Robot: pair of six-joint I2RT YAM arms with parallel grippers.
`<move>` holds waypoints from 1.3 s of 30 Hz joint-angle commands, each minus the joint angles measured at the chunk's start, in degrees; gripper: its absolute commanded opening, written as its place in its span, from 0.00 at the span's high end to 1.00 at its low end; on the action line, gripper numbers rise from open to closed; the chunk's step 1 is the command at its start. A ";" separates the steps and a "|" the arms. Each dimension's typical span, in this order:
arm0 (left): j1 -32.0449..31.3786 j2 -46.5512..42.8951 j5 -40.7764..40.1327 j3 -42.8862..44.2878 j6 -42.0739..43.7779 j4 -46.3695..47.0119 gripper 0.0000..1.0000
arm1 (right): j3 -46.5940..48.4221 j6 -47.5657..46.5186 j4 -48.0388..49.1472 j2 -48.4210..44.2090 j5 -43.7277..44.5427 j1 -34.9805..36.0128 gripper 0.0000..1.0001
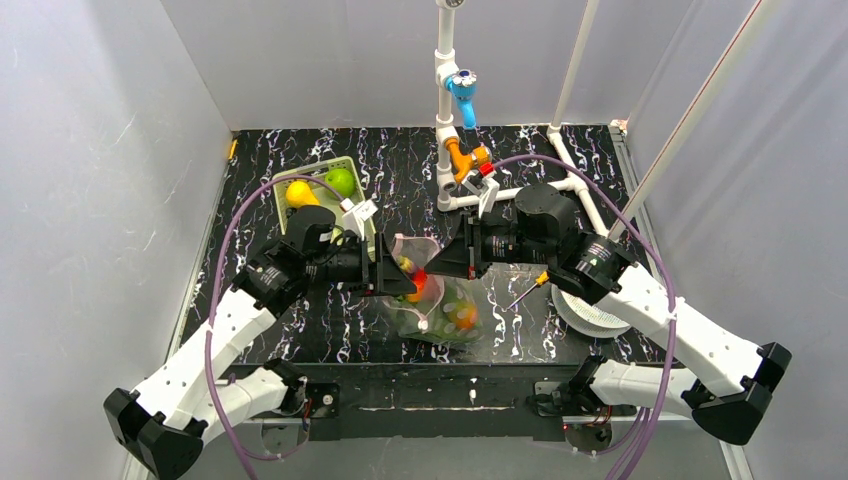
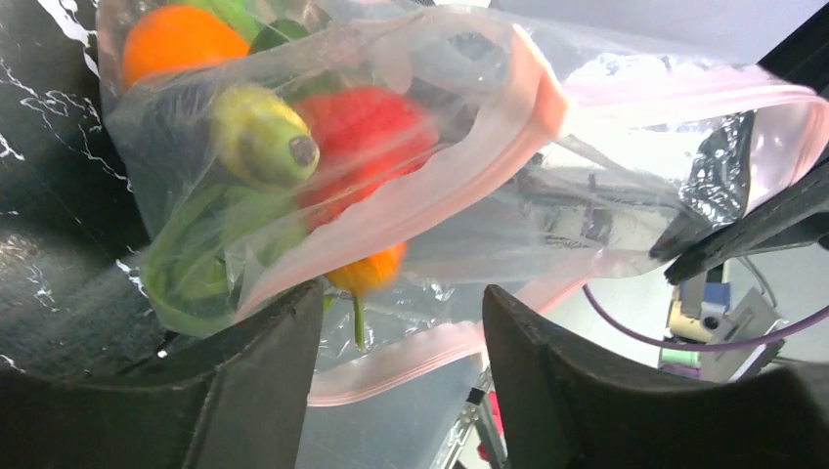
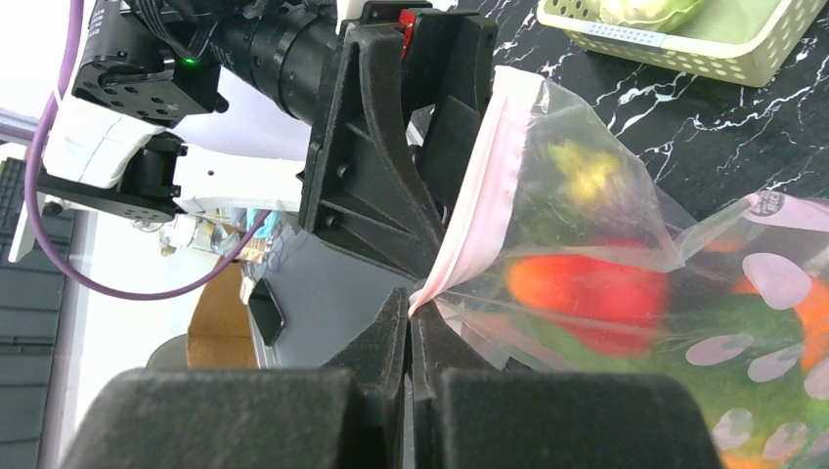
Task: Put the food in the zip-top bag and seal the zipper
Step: Place the fake fruit in the zipper food storage bag.
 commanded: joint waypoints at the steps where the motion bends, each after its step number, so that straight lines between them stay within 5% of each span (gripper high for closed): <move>1: -0.15 -2.24 0.28 2.05 -1.00 0.60 0.34 | 1.21 0.67 5.97 -0.19 -3.25 0.37 0.99; 5: -0.15 -4.23 -1.37 3.50 0.25 -0.76 0.24 | 1.08 0.89 5.46 -0.26 -2.15 0.39 0.99; 15: -0.15 -8.46 -13.55 10.55 8.83 -12.50 0.23 | -0.22 0.71 2.59 -1.58 0.94 0.38 0.99; 28: -0.12 -23.85 -53.28 10.12 14.68 -21.63 0.19 | -0.32 0.26 1.44 -1.61 2.05 0.31 0.99; 34: -0.12 -21.09 -58.53 8.67 17.25 -25.70 0.17 | -0.01 0.37 1.75 -0.49 1.52 0.30 0.99; 39: -0.08 -13.67 -58.89 7.52 18.82 -20.09 0.06 | 0.43 0.39 1.84 0.13 1.30 0.30 0.99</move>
